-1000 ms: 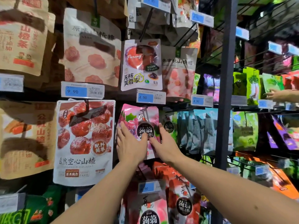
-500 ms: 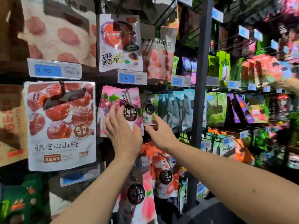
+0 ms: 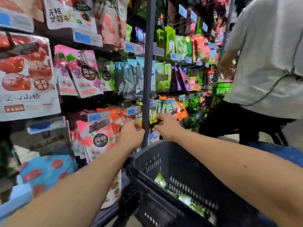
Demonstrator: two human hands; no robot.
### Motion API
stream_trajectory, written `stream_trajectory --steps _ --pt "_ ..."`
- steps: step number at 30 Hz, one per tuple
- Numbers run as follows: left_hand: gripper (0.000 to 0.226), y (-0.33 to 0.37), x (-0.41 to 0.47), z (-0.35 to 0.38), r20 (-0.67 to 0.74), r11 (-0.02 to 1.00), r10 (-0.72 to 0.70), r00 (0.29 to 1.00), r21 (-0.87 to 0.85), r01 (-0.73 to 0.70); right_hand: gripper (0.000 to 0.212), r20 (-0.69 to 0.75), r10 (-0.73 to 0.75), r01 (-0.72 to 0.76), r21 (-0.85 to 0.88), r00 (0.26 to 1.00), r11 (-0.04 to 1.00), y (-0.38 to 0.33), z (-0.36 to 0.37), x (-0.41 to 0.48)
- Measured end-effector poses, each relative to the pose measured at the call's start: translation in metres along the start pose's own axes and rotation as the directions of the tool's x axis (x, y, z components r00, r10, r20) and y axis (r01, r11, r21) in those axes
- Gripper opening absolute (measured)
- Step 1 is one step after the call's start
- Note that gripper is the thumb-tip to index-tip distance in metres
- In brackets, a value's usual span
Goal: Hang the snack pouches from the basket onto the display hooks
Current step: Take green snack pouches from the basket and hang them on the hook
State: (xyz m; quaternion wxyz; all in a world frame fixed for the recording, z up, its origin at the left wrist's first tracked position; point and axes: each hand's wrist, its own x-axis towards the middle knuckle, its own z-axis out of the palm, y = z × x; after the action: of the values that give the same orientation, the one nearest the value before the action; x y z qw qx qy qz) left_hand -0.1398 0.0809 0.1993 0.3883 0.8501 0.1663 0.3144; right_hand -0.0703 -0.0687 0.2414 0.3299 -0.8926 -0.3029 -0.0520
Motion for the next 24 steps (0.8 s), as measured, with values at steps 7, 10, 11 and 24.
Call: stream_trajectory --steps 7,10,11,24 --pt "0.01 0.0 -0.064 0.047 0.294 0.996 -0.019 0.956 0.086 -0.006 0.044 0.063 0.092 -0.088 -0.072 0.994 0.994 0.054 -0.005 -0.067" --pt "0.006 -0.009 -0.073 0.071 0.366 0.992 -0.028 0.93 0.125 -0.019 0.044 0.082 0.13 -0.12 -0.126 0.988 0.985 0.077 0.0 -0.074" --pt "0.006 -0.013 -0.074 0.079 0.384 0.989 -0.034 0.923 0.149 -0.025 0.043 0.095 0.152 -0.138 -0.133 0.984 0.981 0.087 0.004 -0.076" --pt "0.026 -0.073 -0.001 0.244 0.805 0.832 -0.241 0.542 0.459 -0.313 0.033 0.297 0.4 -0.348 -0.215 0.867 0.913 0.261 0.102 -0.06"
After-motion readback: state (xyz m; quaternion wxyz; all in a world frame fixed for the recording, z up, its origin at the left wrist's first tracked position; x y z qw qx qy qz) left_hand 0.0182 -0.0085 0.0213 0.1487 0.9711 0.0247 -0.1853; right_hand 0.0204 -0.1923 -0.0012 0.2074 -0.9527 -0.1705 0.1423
